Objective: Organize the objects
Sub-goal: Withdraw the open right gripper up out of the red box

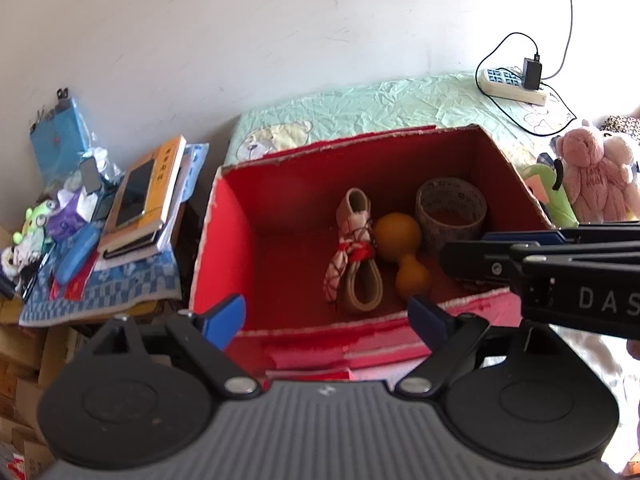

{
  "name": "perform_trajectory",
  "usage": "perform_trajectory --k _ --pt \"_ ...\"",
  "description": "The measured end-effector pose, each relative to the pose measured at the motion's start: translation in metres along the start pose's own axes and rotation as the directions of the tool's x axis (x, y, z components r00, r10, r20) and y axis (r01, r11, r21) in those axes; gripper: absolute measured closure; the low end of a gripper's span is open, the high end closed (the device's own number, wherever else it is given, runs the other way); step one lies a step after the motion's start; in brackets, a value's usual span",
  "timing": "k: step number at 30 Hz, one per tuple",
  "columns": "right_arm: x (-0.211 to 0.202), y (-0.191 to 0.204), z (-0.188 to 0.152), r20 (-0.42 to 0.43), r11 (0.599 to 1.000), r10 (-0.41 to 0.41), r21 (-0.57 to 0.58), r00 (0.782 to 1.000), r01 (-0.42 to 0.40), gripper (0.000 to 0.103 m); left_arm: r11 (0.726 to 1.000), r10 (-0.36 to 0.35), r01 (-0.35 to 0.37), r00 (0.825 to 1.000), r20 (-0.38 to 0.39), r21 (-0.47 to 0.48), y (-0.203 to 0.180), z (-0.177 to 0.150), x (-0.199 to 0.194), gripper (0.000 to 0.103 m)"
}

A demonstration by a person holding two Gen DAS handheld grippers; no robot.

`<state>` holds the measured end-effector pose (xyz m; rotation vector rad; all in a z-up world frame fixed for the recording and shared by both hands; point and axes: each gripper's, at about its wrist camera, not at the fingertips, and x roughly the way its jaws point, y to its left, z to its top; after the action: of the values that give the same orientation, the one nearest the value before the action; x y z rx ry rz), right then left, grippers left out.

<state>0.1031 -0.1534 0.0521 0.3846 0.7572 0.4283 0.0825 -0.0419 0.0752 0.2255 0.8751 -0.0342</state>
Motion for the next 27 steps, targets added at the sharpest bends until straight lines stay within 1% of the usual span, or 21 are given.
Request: perform_trajectory --k 4,7,11,17,25,27 --pt "-0.002 0.003 -0.006 -0.043 0.999 0.044 -0.009 0.998 -0.044 0.069 1.0 0.013 -0.013 1.0 -0.013 -0.006 -0.002 -0.009 -0.005 0.012" --pt "-0.004 0.005 -0.012 -0.067 0.996 0.079 -0.027 0.995 -0.081 0.069 1.0 0.008 -0.008 1.0 -0.023 -0.017 -0.001 -0.017 -0.007 0.012" --pt "-0.001 0.005 -0.02 -0.094 0.996 0.084 -0.032 0.992 -0.087 0.065 1.0 0.005 -0.006 0.999 -0.044 -0.019 0.0 -0.03 -0.008 0.012" --pt "0.016 -0.003 -0.032 -0.169 0.997 0.082 0.023 0.982 -0.079 0.064 0.999 -0.009 0.005 0.993 -0.116 -0.038 0.005 -0.051 0.007 0.012" --pt "0.042 -0.006 -0.047 -0.27 0.99 0.114 0.107 0.956 -0.088 0.063 0.997 -0.024 0.01 0.981 -0.191 -0.077 0.024 -0.077 0.031 0.011" --pt "0.048 -0.005 -0.049 -0.286 0.988 0.126 0.125 0.95 -0.094 0.06 0.996 -0.03 0.013 0.977 -0.21 -0.083 0.028 -0.08 0.037 0.011"
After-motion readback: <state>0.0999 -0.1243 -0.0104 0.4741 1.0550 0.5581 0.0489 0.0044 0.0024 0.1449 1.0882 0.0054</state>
